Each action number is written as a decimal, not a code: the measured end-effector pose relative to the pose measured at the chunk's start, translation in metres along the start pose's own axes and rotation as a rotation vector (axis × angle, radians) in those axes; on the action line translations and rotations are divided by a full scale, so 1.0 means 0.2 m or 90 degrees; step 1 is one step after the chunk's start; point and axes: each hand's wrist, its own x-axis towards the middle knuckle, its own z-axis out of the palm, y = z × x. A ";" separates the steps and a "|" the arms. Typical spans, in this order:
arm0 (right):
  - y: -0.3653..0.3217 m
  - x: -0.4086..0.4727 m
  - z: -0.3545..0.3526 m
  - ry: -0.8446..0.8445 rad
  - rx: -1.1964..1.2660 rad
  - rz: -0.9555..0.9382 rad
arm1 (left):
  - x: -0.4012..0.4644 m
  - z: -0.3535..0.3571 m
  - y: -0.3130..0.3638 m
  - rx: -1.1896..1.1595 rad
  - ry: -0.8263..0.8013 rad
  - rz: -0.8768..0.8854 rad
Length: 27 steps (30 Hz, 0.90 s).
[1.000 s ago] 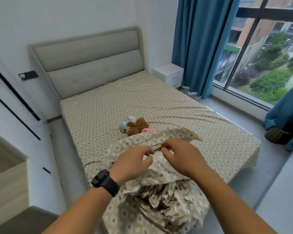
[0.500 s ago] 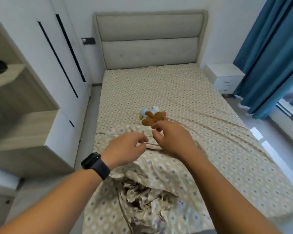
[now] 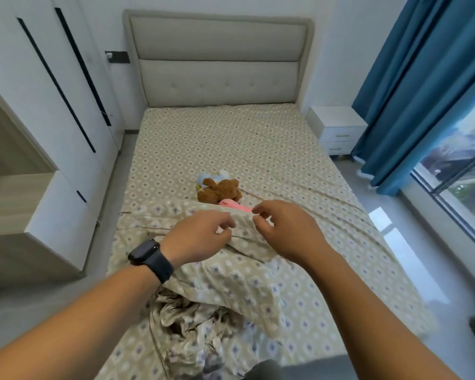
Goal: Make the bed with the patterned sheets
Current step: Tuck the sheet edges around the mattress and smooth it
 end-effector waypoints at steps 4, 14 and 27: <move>0.27 -0.03 -0.12 0.000 -0.019 0.033 | 0.13 0.10 0.23 -0.017 -0.016 0.026; 0.98 0.14 -0.50 0.014 -0.027 -0.086 | 0.62 0.23 0.87 -0.071 0.122 -0.020; 1.78 0.16 -0.98 0.071 -0.030 -0.022 | 1.18 0.53 1.62 -0.092 0.094 0.032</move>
